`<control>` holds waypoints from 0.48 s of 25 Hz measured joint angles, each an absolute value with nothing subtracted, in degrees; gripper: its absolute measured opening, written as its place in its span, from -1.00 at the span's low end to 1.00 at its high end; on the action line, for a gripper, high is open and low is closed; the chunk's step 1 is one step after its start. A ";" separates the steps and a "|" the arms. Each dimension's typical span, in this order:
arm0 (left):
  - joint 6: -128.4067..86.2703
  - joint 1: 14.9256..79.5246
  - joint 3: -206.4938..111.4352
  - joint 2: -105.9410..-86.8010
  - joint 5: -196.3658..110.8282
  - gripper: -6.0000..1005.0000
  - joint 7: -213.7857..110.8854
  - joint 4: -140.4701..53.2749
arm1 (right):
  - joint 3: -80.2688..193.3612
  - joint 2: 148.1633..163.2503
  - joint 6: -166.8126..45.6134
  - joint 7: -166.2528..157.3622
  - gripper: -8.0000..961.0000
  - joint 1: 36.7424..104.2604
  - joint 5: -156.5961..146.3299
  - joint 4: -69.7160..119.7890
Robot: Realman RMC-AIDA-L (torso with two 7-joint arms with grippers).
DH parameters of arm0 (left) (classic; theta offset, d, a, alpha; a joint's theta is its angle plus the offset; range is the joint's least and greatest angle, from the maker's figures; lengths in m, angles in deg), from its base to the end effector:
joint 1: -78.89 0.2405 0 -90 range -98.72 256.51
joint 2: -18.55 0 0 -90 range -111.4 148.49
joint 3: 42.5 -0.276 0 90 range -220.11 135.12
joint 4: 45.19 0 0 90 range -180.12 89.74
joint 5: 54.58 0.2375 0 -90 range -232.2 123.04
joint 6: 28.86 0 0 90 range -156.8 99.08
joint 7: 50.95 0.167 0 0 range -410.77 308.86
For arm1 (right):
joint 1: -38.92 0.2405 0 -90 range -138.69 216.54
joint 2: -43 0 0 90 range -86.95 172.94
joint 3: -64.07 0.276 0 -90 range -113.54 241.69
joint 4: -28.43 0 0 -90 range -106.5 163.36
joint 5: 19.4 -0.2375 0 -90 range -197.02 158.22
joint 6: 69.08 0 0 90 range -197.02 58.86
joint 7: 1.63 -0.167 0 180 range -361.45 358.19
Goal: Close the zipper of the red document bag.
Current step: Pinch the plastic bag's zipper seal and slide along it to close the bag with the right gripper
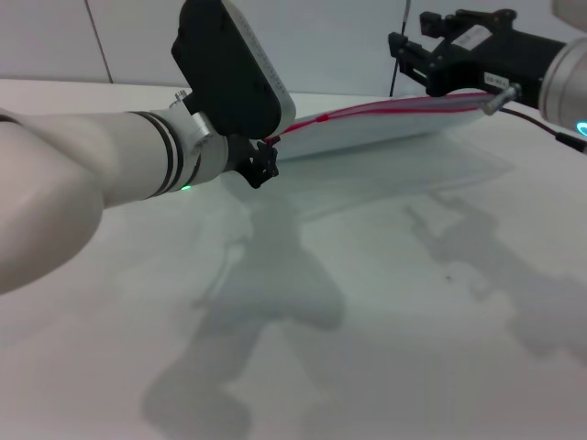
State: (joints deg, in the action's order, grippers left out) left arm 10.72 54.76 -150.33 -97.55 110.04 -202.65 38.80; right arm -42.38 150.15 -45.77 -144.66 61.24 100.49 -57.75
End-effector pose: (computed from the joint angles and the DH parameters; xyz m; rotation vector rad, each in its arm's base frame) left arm -0.1530 0.4278 -0.0640 -2.2719 -0.1001 0.1810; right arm 0.1160 0.4321 -0.0157 -2.2724 0.3982 0.4909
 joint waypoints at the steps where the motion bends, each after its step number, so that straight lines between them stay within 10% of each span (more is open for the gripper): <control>1: 10.68 54.76 -150.34 -97.56 110.04 -0.88 -202.64 38.83 | -39.52 152.43 -42.31 -141.01 -0.18 61.25 100.45 -57.77; 4: 10.58 54.76 -150.34 -97.56 110.04 -0.88 -202.54 38.85 | -30.76 158.52 -32.56 -129.83 -0.18 61.26 99.78 -57.57; 12: 10.23 54.66 -150.35 -97.50 110.04 -0.87 -202.40 39.19 | -23.36 158.55 -18.10 -108.26 -0.18 66.69 85.52 -49.09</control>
State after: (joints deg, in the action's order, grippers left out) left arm 10.23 54.66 -150.35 -97.50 110.04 -202.40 39.19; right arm -23.36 158.55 -18.10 -108.26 66.69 85.52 -49.09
